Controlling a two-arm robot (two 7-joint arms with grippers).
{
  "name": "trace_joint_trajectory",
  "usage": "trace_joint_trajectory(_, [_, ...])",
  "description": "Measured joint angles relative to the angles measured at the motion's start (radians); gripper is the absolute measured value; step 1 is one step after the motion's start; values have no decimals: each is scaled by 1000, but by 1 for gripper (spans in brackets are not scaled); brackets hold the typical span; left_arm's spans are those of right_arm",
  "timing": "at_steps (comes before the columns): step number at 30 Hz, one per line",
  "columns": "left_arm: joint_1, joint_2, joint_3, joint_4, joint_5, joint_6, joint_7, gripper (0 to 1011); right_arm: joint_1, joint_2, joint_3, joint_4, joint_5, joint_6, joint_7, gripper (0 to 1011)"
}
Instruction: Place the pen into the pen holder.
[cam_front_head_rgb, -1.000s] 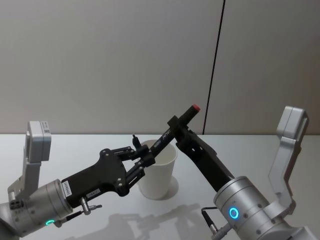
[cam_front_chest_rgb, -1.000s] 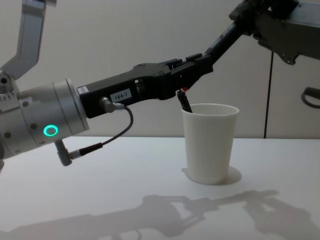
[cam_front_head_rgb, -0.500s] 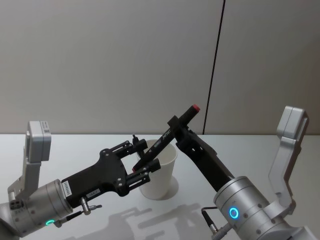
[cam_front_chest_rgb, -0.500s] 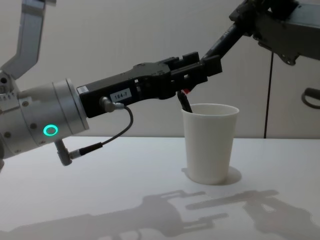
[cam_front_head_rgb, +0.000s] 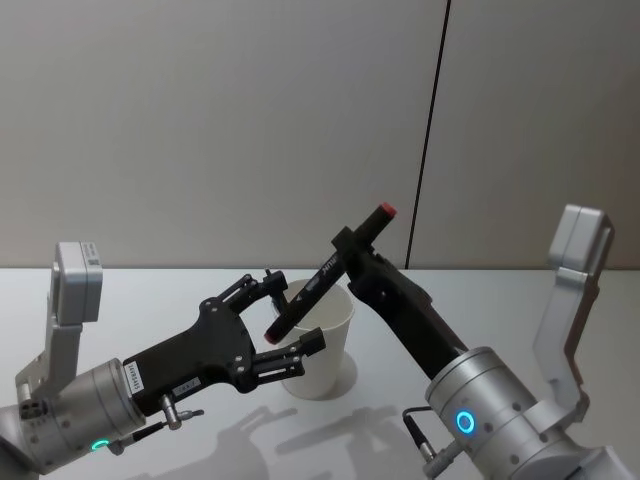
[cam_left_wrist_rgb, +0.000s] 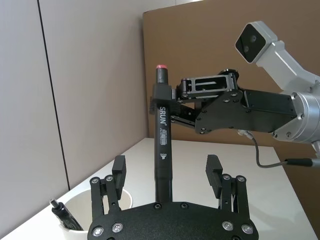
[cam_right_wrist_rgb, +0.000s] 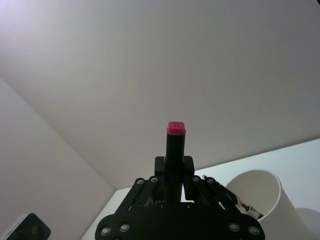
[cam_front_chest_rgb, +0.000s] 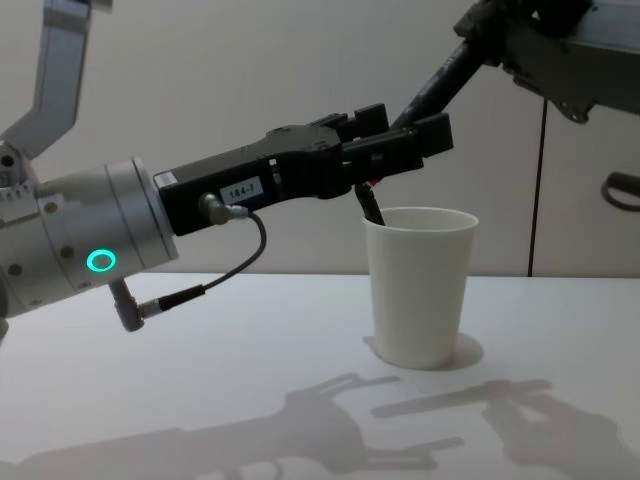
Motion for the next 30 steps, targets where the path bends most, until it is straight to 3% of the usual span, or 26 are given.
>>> trace_joint_trajectory(9, [0, 0, 0, 0, 0, 0, 0, 1002, 41, 35, -11, 28, -68, -34, 28, 196])
trace_joint_trajectory(30, [0, 0, 0, 0, 0, 0, 0, 1002, 91, 97, 6, 71, -225, -110, 48, 196])
